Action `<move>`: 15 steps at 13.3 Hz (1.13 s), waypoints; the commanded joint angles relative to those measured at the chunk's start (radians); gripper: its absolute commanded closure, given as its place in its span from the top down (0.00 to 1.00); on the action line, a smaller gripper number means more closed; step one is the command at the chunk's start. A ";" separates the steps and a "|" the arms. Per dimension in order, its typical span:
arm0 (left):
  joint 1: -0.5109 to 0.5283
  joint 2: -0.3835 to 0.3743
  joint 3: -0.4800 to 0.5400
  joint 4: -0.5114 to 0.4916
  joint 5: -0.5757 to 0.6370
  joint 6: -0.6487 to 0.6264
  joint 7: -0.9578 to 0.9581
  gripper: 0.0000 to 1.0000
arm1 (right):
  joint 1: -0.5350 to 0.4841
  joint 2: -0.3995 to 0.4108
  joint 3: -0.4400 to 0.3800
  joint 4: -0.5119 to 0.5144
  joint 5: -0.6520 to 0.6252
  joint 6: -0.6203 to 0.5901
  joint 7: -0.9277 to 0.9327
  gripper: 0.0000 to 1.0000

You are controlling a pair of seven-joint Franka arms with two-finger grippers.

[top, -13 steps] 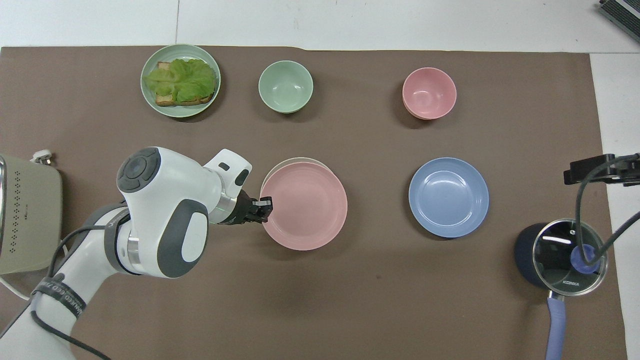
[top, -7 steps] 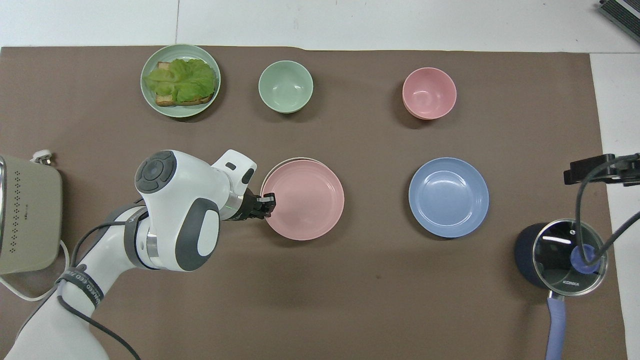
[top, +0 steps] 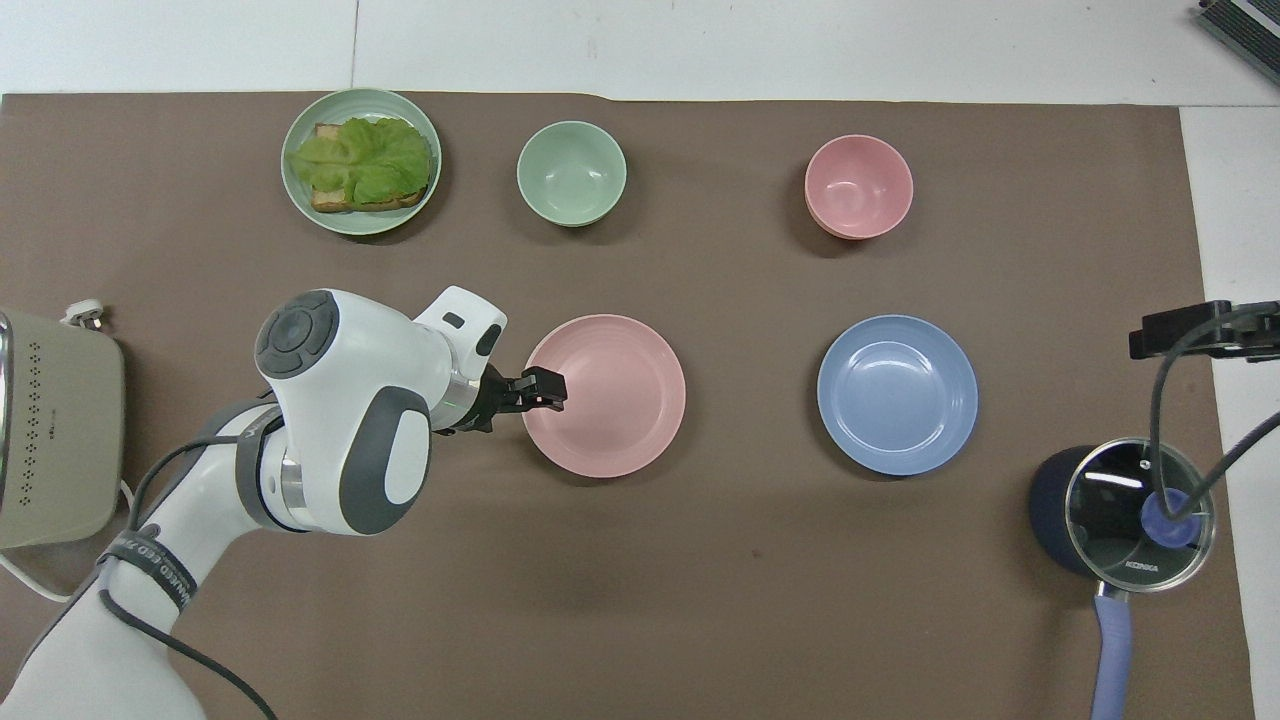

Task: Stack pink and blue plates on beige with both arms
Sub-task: 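Open the left gripper and withdraw it while the right gripper reaches the blue plate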

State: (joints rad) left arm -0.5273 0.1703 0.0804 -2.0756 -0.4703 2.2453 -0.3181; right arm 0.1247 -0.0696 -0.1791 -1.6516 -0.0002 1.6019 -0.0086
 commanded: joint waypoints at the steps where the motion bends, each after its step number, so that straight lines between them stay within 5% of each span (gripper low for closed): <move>1: 0.082 -0.018 0.012 0.098 0.120 -0.145 0.004 1.00 | -0.016 -0.022 0.007 -0.078 0.000 0.045 -0.062 1.00; 10: 0.358 -0.047 0.016 0.503 0.419 -0.616 0.217 1.00 | -0.011 0.056 0.009 -0.448 0.058 0.510 -0.113 1.00; 15: 0.386 -0.130 0.024 0.519 0.440 -0.661 0.267 1.00 | -0.020 0.174 0.009 -0.526 0.152 0.717 -0.206 1.00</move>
State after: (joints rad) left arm -0.1466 0.0641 0.1111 -1.5566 -0.0534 1.6117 -0.0660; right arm 0.1218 0.0811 -0.1789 -2.1433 0.0920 2.2549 -0.1455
